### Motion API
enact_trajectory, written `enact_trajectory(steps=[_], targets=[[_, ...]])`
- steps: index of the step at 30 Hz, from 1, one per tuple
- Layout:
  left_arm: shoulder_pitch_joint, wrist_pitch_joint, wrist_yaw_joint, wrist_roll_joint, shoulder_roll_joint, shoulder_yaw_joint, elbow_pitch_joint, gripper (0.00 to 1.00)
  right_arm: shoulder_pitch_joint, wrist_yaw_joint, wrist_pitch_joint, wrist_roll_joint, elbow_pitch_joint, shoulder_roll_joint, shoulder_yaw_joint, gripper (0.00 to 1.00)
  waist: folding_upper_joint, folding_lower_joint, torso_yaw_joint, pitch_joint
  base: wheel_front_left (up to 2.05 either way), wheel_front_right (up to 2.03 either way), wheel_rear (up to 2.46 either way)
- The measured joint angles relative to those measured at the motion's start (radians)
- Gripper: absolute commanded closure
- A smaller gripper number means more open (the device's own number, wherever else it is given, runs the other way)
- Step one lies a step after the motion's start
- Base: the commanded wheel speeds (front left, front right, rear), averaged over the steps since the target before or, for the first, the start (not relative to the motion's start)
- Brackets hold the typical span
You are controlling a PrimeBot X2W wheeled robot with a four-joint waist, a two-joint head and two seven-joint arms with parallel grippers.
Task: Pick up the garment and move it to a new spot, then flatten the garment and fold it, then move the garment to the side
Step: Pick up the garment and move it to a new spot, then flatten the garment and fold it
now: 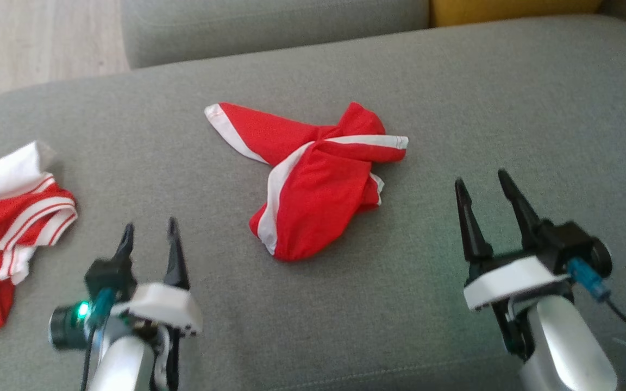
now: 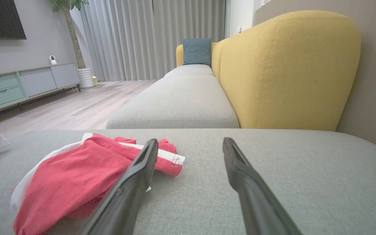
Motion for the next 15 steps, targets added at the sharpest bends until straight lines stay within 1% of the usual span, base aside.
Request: enact_trajectory(steps=[3, 9, 15], targets=[[0.058, 0.0, -0.001, 0.024, -0.008, 0.043, -0.038, 0.0, 0.031, 0.0, 0.0, -0.005, 0.007, 0.0, -0.006, 0.0, 0.0, 0.0, 0.011, -0.02, 0.0, 0.0, 0.0], [0.129, 0.0, -0.028, 0.057, -0.024, 0.09, -0.078, 0.0, 0.046, 0.0, 0.0, -0.005, 0.016, 0.001, -0.01, 0.0, 0.0, 0.0, 0.036, -0.043, 0.0, 0.0, 0.0], [0.148, 0.0, -0.063, 0.073, -0.028, 0.091, -0.074, 0.0, 0.046, 0.0, 0.0, -0.005, 0.021, 0.002, -0.01, 0.0, 0.0, 0.0, 0.051, -0.035, 0.0, 0.0, 0.0]])
